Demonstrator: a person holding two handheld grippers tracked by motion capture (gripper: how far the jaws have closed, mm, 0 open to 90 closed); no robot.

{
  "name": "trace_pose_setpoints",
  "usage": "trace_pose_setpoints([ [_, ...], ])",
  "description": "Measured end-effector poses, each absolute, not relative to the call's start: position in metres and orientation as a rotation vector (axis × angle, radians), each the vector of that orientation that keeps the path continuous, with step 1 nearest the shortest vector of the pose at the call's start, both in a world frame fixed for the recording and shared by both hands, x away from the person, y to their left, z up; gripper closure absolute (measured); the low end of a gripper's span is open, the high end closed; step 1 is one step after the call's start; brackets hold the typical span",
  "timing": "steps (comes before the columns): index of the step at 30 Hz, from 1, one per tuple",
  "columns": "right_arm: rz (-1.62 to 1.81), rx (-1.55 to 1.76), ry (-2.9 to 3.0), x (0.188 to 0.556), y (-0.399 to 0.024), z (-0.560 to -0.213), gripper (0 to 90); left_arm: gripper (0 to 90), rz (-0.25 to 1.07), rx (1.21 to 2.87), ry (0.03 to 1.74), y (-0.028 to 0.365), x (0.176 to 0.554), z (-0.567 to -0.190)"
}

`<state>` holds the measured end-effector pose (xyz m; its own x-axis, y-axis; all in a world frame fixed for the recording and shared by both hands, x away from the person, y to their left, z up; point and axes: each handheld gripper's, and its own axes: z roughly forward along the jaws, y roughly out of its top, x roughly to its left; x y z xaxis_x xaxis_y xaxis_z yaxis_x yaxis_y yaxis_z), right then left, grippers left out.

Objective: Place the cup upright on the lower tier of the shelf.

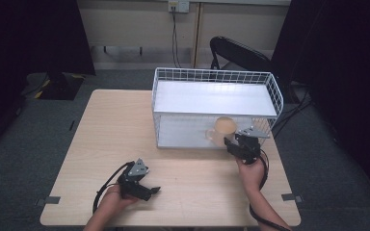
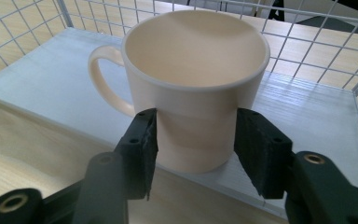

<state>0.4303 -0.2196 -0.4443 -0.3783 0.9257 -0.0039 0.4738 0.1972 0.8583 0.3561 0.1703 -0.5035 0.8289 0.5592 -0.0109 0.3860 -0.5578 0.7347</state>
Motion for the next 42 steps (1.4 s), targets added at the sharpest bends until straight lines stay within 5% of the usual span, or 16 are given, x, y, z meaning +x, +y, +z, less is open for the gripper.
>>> trace_pose_setpoints([
  [29,1.08,1.305,1.924,0.445,-0.211,-0.448,53.4,9.9,0.286,2.23,0.688,0.17,0.356,-0.504],
  [42,1.116,1.298,1.964,0.438,-0.217,-0.446,34.2,9.9,0.287,2.23,0.688,0.17,0.356,-0.504],
])
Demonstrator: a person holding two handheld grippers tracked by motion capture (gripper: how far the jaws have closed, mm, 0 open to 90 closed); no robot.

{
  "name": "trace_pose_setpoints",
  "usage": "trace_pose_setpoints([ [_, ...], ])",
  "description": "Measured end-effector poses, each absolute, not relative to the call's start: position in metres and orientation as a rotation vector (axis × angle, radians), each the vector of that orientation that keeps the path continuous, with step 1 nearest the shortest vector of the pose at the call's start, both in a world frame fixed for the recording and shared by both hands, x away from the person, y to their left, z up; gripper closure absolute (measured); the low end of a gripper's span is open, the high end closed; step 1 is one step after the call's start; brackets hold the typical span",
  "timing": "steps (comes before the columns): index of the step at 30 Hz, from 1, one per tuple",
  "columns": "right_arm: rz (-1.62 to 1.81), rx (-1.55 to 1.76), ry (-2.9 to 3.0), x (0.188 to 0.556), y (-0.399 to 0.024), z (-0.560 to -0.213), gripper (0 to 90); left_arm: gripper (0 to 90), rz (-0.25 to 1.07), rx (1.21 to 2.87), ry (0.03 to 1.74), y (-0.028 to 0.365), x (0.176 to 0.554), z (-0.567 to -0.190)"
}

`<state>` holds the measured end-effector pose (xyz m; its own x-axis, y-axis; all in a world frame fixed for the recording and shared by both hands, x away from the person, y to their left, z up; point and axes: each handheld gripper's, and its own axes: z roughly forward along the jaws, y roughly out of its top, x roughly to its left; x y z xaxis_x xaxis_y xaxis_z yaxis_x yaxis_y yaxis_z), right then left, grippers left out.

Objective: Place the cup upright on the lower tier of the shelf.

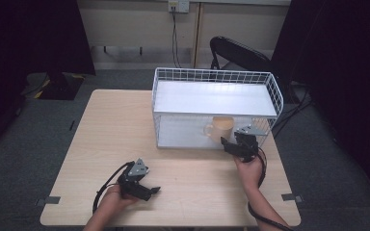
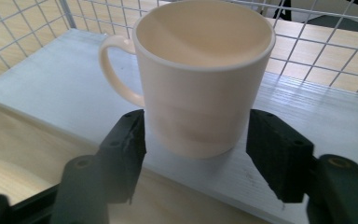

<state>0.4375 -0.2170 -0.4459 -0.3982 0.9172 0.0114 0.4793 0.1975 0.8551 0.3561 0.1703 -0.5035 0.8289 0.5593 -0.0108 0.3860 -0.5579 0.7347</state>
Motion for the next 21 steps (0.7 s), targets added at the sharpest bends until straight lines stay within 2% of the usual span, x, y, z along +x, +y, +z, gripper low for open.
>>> trace_pose_setpoints([
  [2,1.127,1.296,1.974,0.4369,-0.2186,-0.4452,28.5,9.9,0.287,2.23,0.688,0.1703,0.3561,-0.5035],
  [9,1.148,1.296,1.998,0.4325,-0.2215,-0.445,19.8,9.9,0.287,2.23,0.688,0.1703,0.3561,-0.5035],
  [14,1.185,1.321,2.026,0.4308,-0.2222,-0.4457,15.5,9.9,0.287,2.23,0.688,0.1703,0.3561,-0.5035],
  [21,1.197,1.336,2.042,0.4271,-0.2234,-0.4455,14.3,9.8,0.287,2.23,0.688,0.1703,0.3561,-0.5035],
])
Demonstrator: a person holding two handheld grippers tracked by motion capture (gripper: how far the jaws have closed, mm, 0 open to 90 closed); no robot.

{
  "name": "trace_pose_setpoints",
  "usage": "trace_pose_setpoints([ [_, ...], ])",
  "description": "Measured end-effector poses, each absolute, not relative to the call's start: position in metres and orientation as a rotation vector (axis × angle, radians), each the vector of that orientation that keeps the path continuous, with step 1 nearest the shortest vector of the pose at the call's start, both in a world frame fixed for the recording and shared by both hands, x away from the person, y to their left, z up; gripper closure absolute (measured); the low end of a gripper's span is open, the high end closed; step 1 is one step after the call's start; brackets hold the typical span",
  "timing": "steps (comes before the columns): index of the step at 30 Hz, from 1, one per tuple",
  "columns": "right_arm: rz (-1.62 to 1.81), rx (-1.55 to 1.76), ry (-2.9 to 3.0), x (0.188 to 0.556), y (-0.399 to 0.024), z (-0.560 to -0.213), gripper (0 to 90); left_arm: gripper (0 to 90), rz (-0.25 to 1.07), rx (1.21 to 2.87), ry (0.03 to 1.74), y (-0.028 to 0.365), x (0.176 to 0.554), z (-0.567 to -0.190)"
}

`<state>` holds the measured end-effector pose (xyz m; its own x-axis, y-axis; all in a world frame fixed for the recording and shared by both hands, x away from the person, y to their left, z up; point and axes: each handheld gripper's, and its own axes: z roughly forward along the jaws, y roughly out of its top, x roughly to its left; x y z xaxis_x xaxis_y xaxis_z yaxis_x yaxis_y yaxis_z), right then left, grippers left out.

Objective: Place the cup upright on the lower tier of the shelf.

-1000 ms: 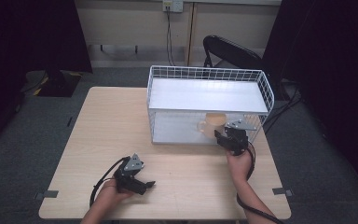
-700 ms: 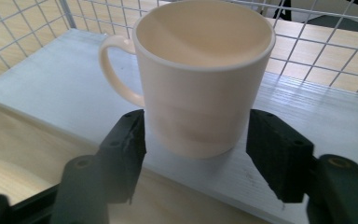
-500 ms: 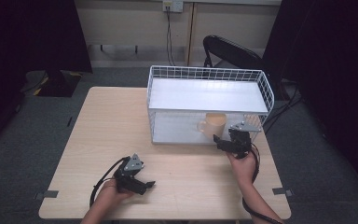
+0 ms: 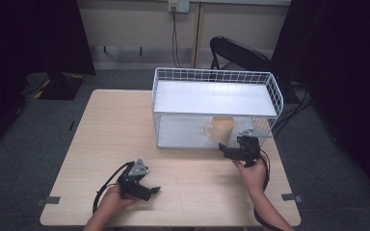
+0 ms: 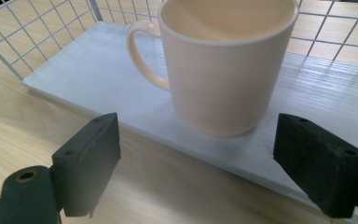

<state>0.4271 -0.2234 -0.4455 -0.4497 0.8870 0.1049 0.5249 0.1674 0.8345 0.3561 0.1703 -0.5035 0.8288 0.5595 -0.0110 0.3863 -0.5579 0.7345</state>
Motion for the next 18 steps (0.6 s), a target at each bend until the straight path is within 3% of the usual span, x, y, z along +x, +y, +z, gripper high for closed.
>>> trace_pose_setpoints([
  [18,1.206,1.262,2.116,0.4173,-0.2232,-0.442,16.6,9.6,0.286,2.23,0.688,0.1701,0.3565,-0.5036],
])
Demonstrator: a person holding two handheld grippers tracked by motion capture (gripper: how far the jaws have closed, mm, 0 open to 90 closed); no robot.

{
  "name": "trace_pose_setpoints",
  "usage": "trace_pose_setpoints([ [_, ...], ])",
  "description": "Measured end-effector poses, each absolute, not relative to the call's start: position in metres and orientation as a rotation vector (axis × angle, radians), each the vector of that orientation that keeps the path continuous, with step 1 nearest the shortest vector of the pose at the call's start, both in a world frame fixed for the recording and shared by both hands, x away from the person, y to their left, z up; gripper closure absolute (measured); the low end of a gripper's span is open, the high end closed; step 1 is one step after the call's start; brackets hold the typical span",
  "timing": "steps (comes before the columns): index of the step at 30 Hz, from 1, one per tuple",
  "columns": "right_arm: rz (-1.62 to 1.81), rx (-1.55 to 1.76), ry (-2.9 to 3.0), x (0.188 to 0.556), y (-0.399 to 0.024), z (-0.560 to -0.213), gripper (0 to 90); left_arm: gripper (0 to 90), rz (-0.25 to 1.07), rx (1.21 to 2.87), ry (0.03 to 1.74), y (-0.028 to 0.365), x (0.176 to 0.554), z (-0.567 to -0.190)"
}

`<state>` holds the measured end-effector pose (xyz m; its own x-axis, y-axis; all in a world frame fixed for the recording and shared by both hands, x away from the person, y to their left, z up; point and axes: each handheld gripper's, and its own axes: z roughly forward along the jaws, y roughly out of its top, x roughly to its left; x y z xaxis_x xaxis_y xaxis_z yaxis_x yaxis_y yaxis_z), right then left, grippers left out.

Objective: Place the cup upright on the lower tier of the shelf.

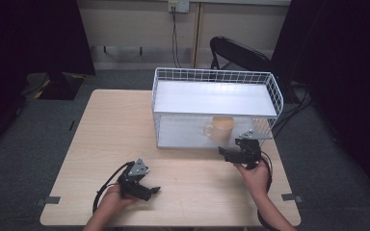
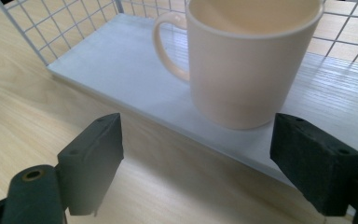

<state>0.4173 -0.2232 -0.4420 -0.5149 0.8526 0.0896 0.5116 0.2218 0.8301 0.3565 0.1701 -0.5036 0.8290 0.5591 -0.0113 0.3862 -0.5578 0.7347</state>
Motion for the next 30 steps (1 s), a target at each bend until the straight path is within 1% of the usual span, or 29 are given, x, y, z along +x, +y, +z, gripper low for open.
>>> trace_pose_setpoints([
  [7,1.219,1.23,2.135,0.411,-0.223,-0.439,19.4,9.6,0.286,2.231,0.688,0.17,0.356,-0.504],
  [15,1.217,1.21,2.16,0.404,-0.227,-0.439,19.0,9.5,0.286,2.231,0.688,0.17,0.356,-0.504],
  [30,1.184,1.198,2.218,0.384,-0.243,-0.459,17.2,9.6,0.286,2.23,0.688,0.17,0.356,-0.504],
])
